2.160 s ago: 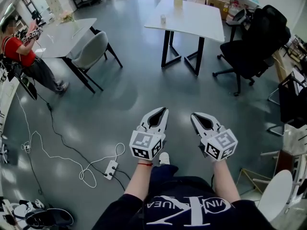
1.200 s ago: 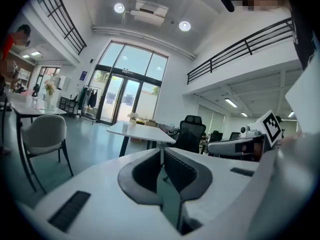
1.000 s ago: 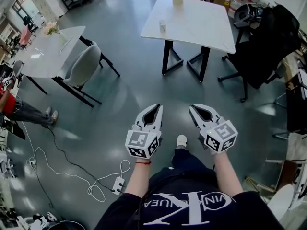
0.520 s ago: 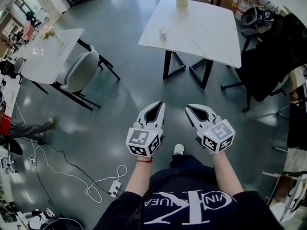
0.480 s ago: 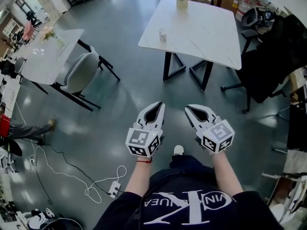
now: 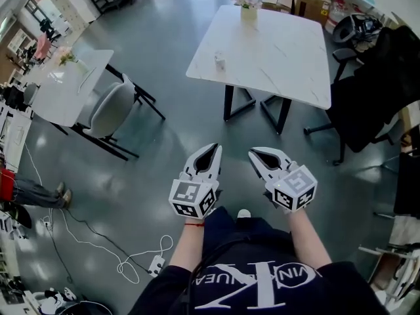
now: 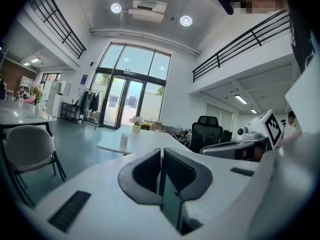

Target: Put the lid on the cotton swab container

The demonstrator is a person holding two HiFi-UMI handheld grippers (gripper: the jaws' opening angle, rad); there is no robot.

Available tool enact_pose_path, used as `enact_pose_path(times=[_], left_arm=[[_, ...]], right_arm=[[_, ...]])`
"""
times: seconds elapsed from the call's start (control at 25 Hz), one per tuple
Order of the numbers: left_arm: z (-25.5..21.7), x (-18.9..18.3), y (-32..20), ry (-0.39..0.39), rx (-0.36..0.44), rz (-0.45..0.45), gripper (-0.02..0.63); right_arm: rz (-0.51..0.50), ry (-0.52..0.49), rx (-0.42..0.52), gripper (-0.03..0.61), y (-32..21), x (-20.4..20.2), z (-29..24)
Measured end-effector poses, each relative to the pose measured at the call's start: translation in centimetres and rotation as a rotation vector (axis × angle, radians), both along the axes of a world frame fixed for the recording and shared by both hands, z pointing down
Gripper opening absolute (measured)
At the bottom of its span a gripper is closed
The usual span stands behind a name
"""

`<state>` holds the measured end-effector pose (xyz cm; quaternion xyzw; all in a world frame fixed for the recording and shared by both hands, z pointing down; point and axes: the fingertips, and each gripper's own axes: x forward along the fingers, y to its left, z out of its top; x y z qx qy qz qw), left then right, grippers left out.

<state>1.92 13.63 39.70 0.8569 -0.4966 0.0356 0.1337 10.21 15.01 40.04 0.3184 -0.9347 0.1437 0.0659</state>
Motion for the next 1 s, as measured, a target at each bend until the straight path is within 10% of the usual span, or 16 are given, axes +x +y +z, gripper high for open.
enact_pose_path(times=[1.0], left_arm=[[2.1,-5.1,-23.4,0.051,-0.017,0.099,0.025]], right_arm=[[0.053,0.056,-0.059,0.003,-21.9,-6.6,2.7]])
